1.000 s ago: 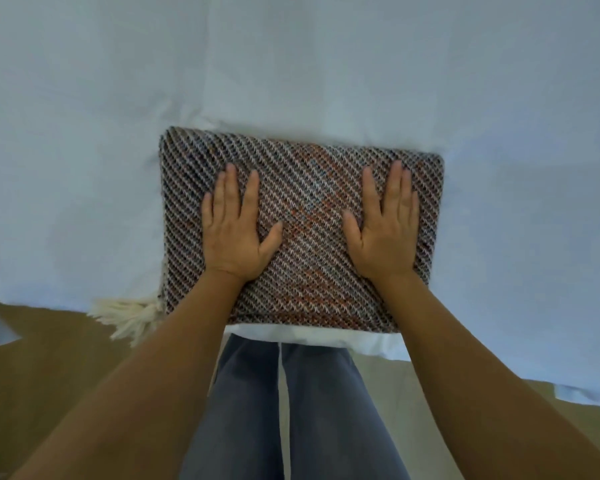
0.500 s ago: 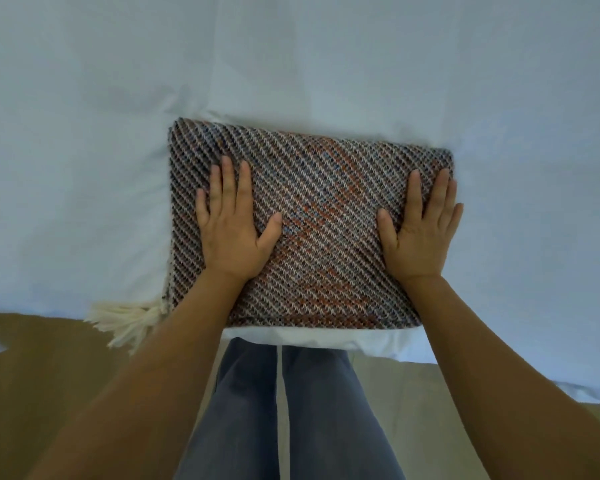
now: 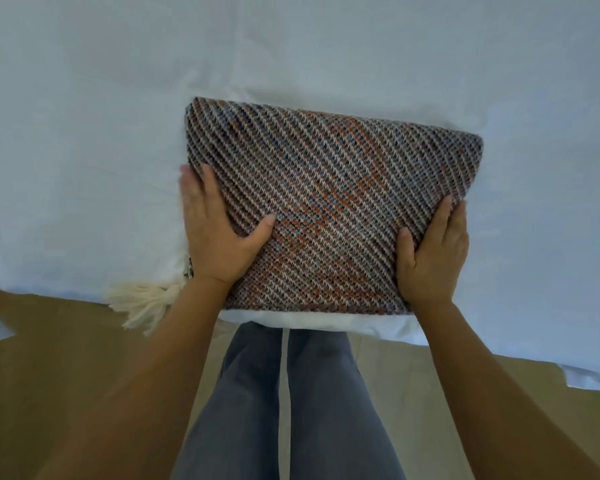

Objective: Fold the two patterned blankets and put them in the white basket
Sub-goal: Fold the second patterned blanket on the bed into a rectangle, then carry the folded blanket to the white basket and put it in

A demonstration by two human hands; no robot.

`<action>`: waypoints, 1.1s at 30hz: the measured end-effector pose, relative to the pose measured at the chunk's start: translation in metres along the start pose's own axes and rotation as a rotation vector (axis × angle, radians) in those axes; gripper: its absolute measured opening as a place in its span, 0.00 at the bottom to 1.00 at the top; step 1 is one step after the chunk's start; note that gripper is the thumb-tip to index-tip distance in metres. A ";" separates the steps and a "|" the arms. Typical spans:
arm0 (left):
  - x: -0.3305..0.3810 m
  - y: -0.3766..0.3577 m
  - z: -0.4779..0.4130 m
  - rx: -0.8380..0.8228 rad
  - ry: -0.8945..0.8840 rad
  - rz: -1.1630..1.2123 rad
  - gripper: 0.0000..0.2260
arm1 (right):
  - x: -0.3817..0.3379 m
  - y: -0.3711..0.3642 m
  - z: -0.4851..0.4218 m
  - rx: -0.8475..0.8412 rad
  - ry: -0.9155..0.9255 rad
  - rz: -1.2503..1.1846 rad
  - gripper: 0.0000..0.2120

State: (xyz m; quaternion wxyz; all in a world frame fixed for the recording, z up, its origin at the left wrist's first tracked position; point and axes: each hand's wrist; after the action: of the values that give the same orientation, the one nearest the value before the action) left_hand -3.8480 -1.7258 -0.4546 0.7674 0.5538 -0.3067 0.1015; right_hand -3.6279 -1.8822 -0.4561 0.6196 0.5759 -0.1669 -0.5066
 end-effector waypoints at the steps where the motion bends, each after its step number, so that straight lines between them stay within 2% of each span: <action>1: 0.000 0.007 -0.003 0.024 0.099 0.147 0.53 | 0.000 0.007 -0.002 -0.014 -0.024 -0.042 0.40; 3: 0.000 0.021 -0.014 -0.007 0.275 0.390 0.57 | -0.003 0.019 -0.010 -0.051 -0.192 -0.208 0.48; 5: 0.003 0.033 -0.024 -0.103 0.313 0.430 0.55 | -0.013 0.025 -0.017 -0.083 -0.370 -0.383 0.52; 11: 0.013 0.058 -0.039 -0.348 0.485 0.581 0.41 | -0.021 0.044 -0.019 -0.191 -0.602 -0.637 0.38; 13: 0.022 0.066 -0.037 -0.395 0.481 0.587 0.36 | -0.021 0.056 -0.009 -0.158 -0.564 -0.507 0.34; 15: 0.037 0.074 -0.025 -0.385 0.403 0.574 0.32 | -0.026 0.071 0.011 -0.053 -0.469 -0.300 0.33; 18: 0.059 0.084 0.001 -0.375 0.280 0.528 0.28 | -0.023 0.091 0.056 0.095 -0.453 -0.236 0.32; 22: 0.097 0.089 0.036 -0.448 0.126 0.444 0.26 | 0.014 0.121 0.120 0.200 -0.612 -0.355 0.34; 27: 0.178 0.070 0.107 -0.650 -0.167 0.334 0.26 | 0.091 0.163 0.227 0.509 -0.815 -0.577 0.32; 33: 0.274 0.018 0.263 -0.931 -0.456 0.229 0.19 | 0.205 0.202 0.395 0.717 -1.130 -0.632 0.30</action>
State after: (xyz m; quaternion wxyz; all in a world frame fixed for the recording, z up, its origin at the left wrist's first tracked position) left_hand -3.7342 -2.0093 -0.2285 0.8298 0.1253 -0.5371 -0.0853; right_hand -3.7633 -2.3012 -0.2439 0.0375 0.4149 -0.4419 -0.7945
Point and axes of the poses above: each hand's wrist, its own z-axis away from the middle knuckle, its own y-axis out of the back of the hand, x = y × z, and after that the axes turned 6 degrees about -y, right-handed
